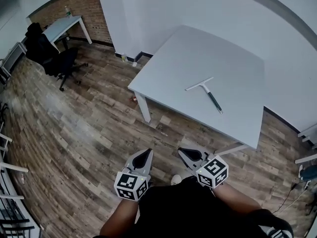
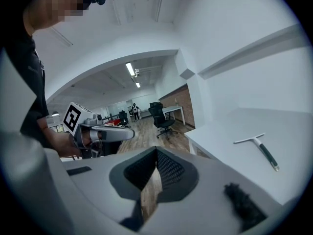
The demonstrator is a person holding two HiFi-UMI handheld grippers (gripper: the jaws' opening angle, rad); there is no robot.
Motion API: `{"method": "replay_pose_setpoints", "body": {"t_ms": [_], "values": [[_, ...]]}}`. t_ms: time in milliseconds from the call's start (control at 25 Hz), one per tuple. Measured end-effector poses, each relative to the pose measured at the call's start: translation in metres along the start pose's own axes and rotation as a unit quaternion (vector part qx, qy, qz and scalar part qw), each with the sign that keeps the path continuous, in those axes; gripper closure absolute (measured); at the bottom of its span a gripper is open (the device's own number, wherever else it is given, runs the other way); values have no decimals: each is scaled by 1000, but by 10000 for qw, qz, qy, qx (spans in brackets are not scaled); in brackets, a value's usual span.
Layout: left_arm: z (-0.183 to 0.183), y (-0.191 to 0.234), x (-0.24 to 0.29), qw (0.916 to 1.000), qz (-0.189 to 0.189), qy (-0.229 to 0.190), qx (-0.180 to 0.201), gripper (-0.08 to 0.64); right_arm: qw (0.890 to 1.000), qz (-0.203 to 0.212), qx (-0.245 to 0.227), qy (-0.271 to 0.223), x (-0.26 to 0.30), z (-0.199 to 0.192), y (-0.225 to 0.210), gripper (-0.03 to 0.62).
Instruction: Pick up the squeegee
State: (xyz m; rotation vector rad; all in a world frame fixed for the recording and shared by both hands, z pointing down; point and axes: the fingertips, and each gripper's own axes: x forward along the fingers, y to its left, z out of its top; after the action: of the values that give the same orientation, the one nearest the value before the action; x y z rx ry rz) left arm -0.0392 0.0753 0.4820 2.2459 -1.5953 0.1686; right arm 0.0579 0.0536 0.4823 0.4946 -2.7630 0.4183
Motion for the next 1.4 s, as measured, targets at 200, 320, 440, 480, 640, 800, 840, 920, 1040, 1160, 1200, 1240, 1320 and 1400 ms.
{"method": "replay_pose_setpoints", "body": {"t_ms": [200, 320, 440, 480, 640, 800, 840, 920, 1040, 1160, 1200, 1240, 1320, 1400], "values": [[-5, -26, 18, 9998, -149, 76, 75, 552, 9999, -118, 107, -22, -22, -12, -16, 588], [-4, -38, 24, 9995, -231, 158, 133, 552, 9997, -156, 171, -97, -31, -12, -22, 588], [-4, -50, 27, 9992, -267, 252, 186, 552, 9992, -209, 261, -207, -43, -10, -26, 588], [-3, -54, 29, 9989, -292, 281, 214, 552, 9990, -243, 291, -246, -47, -9, -29, 588], [1, -67, 39, 9980, -413, 335, 355, 552, 9977, -383, 377, -401, -62, -8, -38, 588], [4, -77, 47, 9968, -552, 373, 443, 552, 9954, -608, 543, -511, -77, -14, -47, 588], [5, -79, 48, 9965, -591, 381, 463, 552, 9946, -676, 577, -538, -80, -15, -50, 588], [7, -79, 51, 9957, -656, 412, 507, 552, 9931, -791, 636, -579, -82, -16, -56, 588], [7, -77, 56, 9947, -757, 471, 517, 552, 9914, -933, 710, -582, -83, -16, -62, 588], [8, -75, 67, 9932, -925, 494, 504, 552, 9898, -1092, 730, -560, -82, -15, -68, 588], [9, -74, 71, 9926, -991, 493, 501, 552, 9892, -1153, 727, -547, -82, -14, -71, 588], [10, -73, 77, 9919, -1058, 488, 505, 552, 9885, -1216, 727, -537, -81, -13, -74, 588], [16, -71, 88, 9904, -1193, 455, 525, 552, 9869, -1343, 733, -517, -79, -11, -82, 588], [24, -68, 97, 9888, -1320, 426, 556, 552, 9850, -1470, 753, -499, -75, -9, -89, 588]]}}
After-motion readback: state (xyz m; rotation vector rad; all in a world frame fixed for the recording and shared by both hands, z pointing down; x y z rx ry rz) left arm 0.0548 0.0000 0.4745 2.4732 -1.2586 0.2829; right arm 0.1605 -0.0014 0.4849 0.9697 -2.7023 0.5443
